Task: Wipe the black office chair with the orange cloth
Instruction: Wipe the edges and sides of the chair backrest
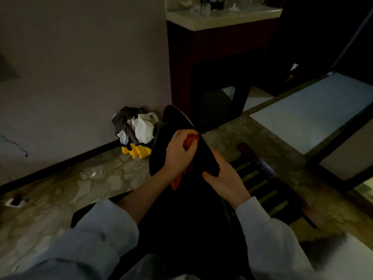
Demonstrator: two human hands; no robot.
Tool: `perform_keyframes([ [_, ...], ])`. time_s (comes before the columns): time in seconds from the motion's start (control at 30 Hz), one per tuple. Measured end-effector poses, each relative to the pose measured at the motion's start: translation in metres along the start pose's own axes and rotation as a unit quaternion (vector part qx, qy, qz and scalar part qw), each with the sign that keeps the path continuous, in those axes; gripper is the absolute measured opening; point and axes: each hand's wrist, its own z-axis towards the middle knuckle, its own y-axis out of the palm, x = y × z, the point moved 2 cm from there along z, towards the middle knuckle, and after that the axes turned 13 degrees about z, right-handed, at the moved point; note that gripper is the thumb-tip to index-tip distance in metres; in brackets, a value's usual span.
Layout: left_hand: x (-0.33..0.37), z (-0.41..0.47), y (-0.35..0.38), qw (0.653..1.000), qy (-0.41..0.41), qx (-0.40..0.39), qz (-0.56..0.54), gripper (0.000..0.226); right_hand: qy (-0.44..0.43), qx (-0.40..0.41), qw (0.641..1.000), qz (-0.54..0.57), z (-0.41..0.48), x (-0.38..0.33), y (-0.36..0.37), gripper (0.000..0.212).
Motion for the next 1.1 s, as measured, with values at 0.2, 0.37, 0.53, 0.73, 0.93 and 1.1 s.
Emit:
perform_keyframes([
  [0.2,0.008,0.013,-0.026,0.997,-0.062,-0.013,-0.050,0.014,0.058,-0.010,0.994,0.090,-0.005,-0.011,-0.023,0.031],
  [0.37,0.030,0.008,-0.018,0.976,0.155,-0.140,0.057,0.022,0.077,0.008,0.987,0.144,0.004,-0.010,-0.008,0.047],
  [0.53,0.030,0.009,-0.019,0.942,0.270,-0.146,0.137,0.032,0.072,-0.001,0.979,0.191,0.009,0.008,0.002,0.040],
  [0.73,0.022,0.064,-0.019,0.950,0.165,-0.117,0.236,0.022,0.045,0.009,0.984,0.175,0.006,0.008,0.003,0.053],
  [0.93,0.037,0.036,-0.018,0.947,0.182,-0.215,0.151,0.031,0.018,0.020,0.984,0.177,0.003,0.003,0.001,0.053],
  [1.1,0.044,0.013,-0.023,0.926,0.228,-0.279,0.115,0.031,0.023,0.046,0.977,0.206,-0.002,0.006,0.000,0.043],
])
